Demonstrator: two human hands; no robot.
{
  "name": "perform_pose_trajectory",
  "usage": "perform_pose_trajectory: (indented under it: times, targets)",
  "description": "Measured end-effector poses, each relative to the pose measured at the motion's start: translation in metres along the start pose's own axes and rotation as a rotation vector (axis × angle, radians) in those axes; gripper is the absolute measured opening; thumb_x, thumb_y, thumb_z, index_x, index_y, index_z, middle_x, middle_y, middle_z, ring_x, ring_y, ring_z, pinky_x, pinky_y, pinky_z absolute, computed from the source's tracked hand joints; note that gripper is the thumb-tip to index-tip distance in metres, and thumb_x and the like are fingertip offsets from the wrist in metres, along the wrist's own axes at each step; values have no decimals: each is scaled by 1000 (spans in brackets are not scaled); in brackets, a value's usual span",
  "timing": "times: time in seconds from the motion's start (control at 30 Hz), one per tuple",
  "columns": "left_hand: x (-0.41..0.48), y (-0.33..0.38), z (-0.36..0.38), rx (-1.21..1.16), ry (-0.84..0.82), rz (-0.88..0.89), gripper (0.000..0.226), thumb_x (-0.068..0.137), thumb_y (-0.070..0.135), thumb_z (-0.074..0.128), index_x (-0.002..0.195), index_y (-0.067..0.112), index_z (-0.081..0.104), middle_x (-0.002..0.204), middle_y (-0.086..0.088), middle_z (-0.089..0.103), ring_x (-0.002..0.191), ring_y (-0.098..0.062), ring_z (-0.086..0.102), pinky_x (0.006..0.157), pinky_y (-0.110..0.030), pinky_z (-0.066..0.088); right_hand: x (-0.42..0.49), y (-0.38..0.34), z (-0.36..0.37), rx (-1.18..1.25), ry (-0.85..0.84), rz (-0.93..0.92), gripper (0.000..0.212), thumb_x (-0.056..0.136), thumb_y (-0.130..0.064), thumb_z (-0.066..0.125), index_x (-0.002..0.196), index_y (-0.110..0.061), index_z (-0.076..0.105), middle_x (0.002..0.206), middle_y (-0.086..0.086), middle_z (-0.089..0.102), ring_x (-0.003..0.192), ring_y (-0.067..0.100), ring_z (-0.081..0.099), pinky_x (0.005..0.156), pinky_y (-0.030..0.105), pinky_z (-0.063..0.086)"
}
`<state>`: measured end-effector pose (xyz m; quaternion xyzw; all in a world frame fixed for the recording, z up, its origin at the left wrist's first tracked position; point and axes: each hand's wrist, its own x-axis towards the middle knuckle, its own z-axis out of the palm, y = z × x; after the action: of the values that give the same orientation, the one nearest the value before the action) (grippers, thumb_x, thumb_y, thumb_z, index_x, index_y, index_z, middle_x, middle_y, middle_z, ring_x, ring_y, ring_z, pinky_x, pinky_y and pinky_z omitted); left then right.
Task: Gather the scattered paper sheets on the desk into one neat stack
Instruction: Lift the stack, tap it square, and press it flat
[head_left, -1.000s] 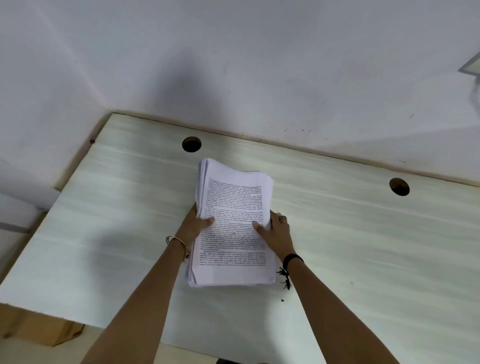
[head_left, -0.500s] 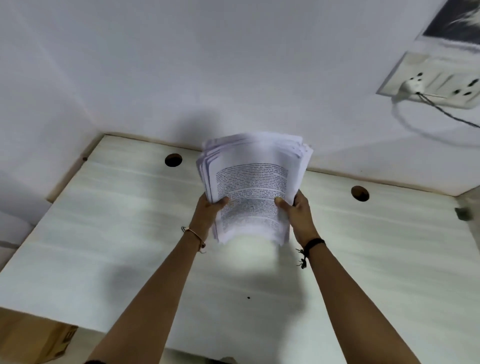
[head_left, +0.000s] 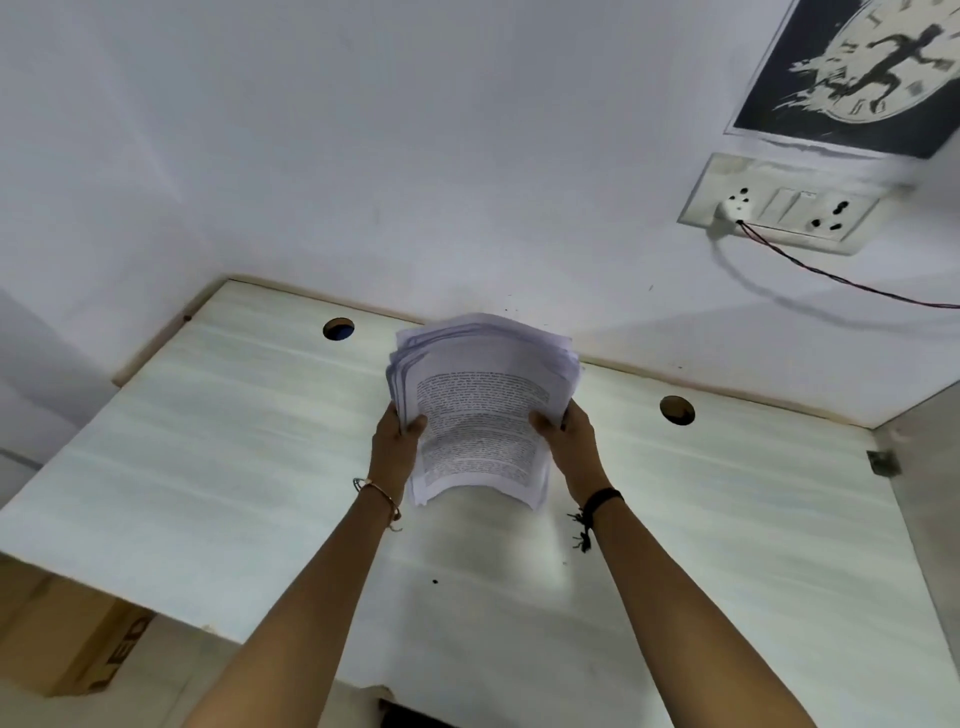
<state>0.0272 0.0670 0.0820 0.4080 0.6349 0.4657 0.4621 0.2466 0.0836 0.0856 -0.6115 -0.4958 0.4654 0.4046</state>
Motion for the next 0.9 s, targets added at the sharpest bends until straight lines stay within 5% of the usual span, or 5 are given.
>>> perform_pose_trajectory:
  times: [0.2, 0.4, 0.63, 0.77, 0.9]
  targets:
    - [-11, 25, -1, 48, 90, 92, 40, 87, 14, 64, 124, 6, 53, 110, -9, 63, 100, -23, 59, 85, -31, 48, -1, -19, -14, 36, 14, -94, 21, 90, -14, 63, 110, -10, 58, 102, 9, 67, 96, 32, 63, 84, 40, 53]
    - [-8, 20, -5, 85, -5, -23, 95, 48, 45, 79, 131, 15, 45, 122, -9, 60, 114, -28, 56, 97, -45, 49, -8, -31, -12, 248, -33, -116, 46, 82, -43, 70, 123, -31, 53, 120, -12, 63, 112, 0, 59, 95, 23, 48]
    - [1, 22, 2, 7, -3, -55, 58, 60, 28, 85, 110, 13, 59, 103, -8, 65, 107, -34, 60, 87, -37, 52, 14, -75, -1, 324, 345, -57, 43, 85, -57, 60, 102, -17, 61, 79, -8, 54, 70, 4, 49, 67, 16, 39]
    - [2, 19, 2, -6, 13, -16, 90, 36, 62, 83, 113, 22, 57, 109, -3, 66, 107, -26, 62, 92, -41, 53, 28, -81, 6, 245, 480, 8, 22, 85, -30, 66, 97, -12, 61, 81, -5, 57, 75, 12, 53, 58, 8, 40]
    - [3, 20, 7, 6, -8, 56, 100, 45, 52, 80, 133, 26, 40, 120, 4, 57, 112, -17, 56, 95, -33, 49, 29, -86, 10, 363, 597, 23, 8, 89, -13, 50, 94, -13, 56, 77, -4, 59, 72, 13, 53, 54, 6, 38]
